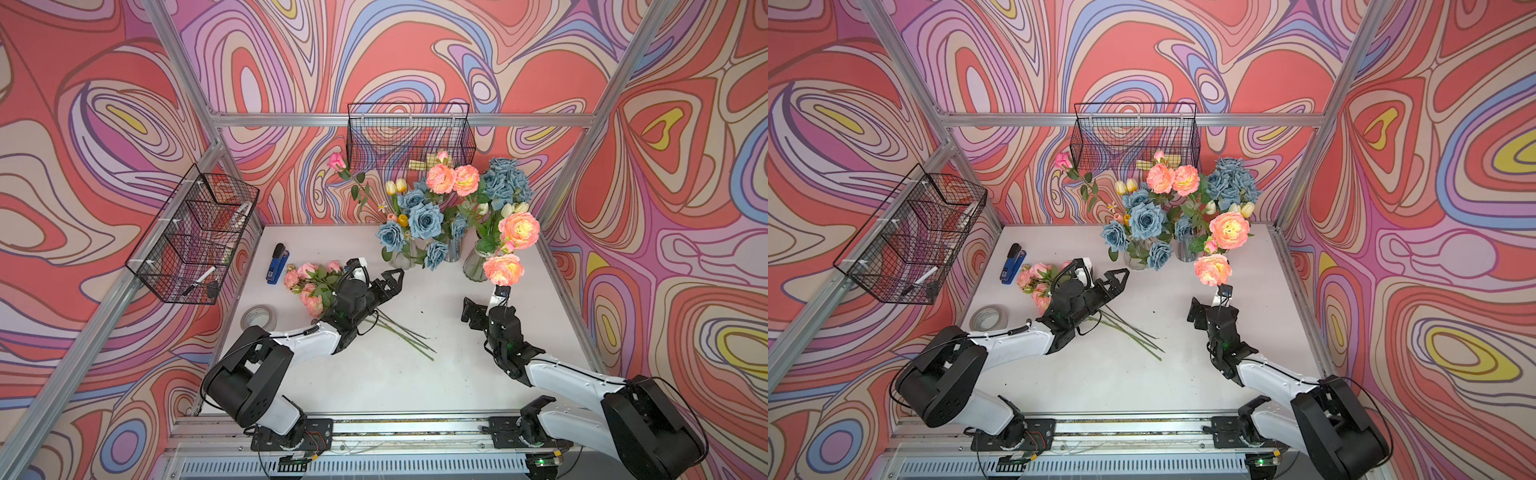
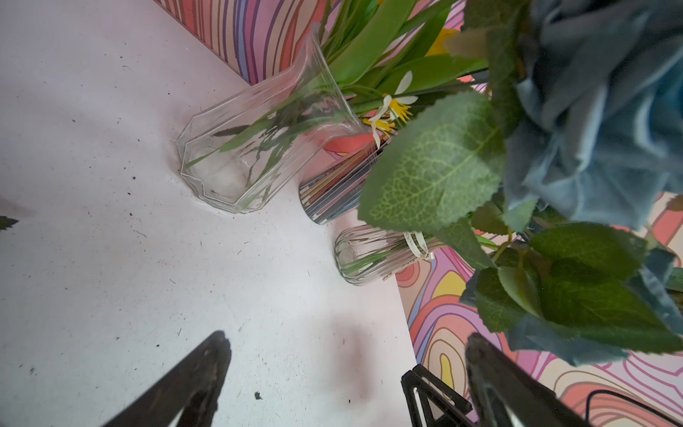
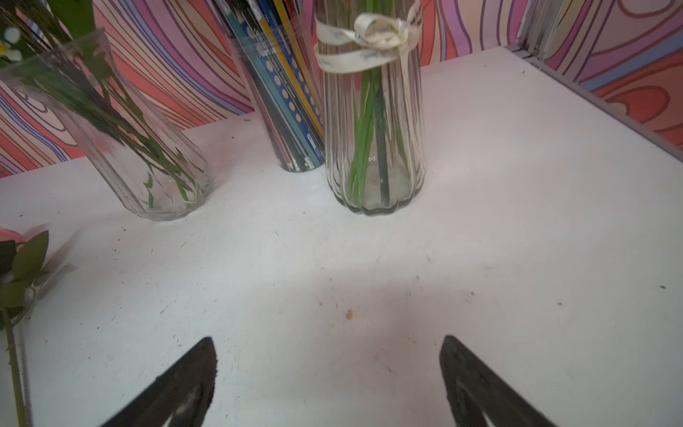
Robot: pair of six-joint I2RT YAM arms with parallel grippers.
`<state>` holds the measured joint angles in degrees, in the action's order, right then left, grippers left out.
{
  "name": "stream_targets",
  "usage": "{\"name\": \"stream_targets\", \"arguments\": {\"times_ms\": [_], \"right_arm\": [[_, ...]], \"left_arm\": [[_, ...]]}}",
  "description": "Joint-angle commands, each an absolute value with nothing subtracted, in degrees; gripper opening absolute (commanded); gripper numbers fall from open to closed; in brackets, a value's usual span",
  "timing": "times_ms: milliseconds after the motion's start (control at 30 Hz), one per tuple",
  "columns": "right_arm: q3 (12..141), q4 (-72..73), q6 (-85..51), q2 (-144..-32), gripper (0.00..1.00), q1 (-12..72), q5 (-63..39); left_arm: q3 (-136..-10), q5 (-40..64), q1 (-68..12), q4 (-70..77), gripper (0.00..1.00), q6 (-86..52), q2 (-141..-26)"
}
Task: Pick out pink flowers from the vase
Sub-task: Pick up the flower from the vase.
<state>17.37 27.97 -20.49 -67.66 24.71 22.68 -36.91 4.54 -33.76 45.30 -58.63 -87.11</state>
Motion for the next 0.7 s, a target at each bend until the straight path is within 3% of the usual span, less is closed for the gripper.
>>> {"name": "stream_targets", "arguments": {"times_ms": [0, 200, 367, 667], "right_arm": [[20.64, 32.11, -17.26, -70.97, 0.95, 24.46, 24.85], [27.52, 29.89, -13.32, -75.42, 0.94, 24.54, 24.66], [31.54, 29.57, -5.83, -78.34, 0.92, 24.52, 30.7], [26.08, 48.93, 4.91, -80.74, 0.9, 24.52, 38.97]], "left_arm": [[-37.62, 5.25, -33.49, 48.69, 1.0, -57.5, -86.41], [-36.35, 4.27, -33.4, 48.46, 1.0, -56.42, -84.52], [-35.73, 3.89, -33.13, 48.49, 1.0, -55.89, -83.5], [-35.25, 4.47, -32.79, 50.1, 1.0, -55.99, -83.85]]}}
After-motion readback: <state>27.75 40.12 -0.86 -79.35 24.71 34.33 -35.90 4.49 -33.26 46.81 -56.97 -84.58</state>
